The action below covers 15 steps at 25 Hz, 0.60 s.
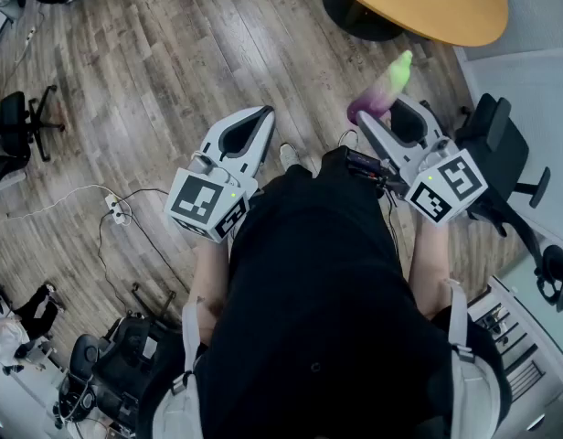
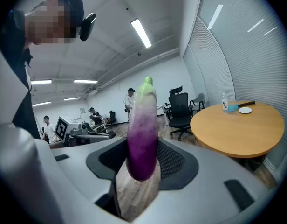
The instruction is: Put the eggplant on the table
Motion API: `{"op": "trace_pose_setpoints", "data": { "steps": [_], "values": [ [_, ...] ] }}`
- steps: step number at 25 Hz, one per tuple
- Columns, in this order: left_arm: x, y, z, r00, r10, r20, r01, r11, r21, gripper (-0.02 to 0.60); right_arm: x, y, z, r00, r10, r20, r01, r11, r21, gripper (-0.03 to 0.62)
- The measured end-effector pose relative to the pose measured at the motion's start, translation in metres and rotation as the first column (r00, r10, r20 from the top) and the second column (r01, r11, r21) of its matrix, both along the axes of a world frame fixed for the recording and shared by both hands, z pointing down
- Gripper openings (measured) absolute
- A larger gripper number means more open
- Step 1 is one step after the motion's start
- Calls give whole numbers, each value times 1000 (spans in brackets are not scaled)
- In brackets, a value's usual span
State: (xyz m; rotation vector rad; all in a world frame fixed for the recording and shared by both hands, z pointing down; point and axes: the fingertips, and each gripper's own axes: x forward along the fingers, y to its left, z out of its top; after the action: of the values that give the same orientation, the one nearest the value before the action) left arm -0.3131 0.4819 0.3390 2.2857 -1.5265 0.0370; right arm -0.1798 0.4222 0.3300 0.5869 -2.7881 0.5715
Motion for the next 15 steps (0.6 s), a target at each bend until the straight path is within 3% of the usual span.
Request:
{"op": "trace_pose_setpoints", "data": {
  "steps": [15],
  "values": [
    [16,-9,6,1000,22,-11,-22,999,-40,11,5,4,7,1000,-24,7,24,999,-38,210]
  ]
}}
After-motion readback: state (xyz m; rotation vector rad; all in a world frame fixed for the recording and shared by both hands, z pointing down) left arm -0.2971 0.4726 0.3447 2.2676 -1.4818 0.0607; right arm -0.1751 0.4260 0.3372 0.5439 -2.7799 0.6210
